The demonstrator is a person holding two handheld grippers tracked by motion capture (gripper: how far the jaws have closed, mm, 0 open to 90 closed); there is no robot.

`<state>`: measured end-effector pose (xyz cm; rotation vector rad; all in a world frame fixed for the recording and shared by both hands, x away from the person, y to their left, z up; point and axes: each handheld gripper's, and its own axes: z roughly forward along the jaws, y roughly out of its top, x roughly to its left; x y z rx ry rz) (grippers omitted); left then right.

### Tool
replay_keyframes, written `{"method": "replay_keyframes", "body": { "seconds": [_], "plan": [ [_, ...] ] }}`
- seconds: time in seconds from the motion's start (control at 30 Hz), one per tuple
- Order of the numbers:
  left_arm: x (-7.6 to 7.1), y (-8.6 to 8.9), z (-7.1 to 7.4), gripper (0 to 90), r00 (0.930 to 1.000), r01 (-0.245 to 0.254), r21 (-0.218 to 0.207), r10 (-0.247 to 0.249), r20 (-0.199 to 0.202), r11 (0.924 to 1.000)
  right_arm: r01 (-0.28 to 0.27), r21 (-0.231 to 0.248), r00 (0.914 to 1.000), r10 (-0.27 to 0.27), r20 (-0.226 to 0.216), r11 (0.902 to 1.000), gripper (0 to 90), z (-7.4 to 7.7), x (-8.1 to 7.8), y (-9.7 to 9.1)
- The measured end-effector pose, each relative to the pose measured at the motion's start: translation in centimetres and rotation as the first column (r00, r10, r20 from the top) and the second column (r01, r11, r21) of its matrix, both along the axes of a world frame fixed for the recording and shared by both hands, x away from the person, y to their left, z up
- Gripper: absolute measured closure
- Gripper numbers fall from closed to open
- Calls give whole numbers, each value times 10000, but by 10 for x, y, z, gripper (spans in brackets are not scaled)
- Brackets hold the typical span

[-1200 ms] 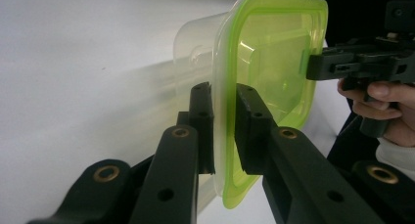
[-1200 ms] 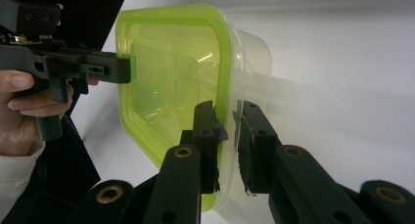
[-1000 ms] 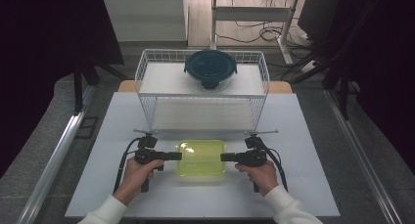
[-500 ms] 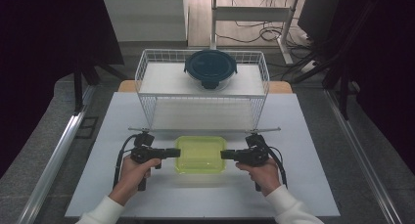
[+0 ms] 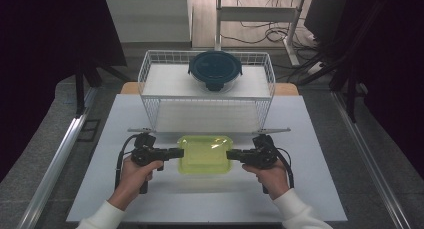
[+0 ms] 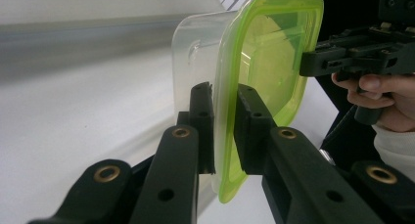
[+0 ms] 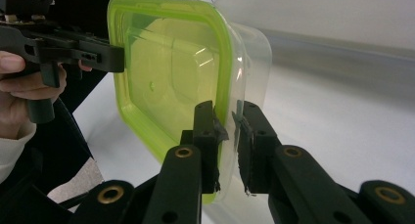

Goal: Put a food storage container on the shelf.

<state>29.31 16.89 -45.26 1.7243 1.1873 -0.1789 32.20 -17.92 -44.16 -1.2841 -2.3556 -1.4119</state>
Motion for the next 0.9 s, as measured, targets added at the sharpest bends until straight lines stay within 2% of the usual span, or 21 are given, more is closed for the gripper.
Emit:
{"method": "replay_keyframes", "body": {
  "seconds": [0.57, 0.77, 0.9],
  "plan": [
    [-2, 0, 26, 797, 9976, 15, -151, -5, 695, 9999, -97, 19, 9949, 95, 1002, 10000, 783, 27, -2, -2],
    [1, 2, 40, 797, 9954, 1, -247, 23, 956, 9997, -122, 43, 9913, 115, 1311, 9999, 783, 41, 1, -1],
    [3, 4, 51, 796, 9937, -34, -414, 80, 1114, 9991, -143, 0, 9876, 142, 1566, 9999, 784, 57, 3, 1]
  ]
}}
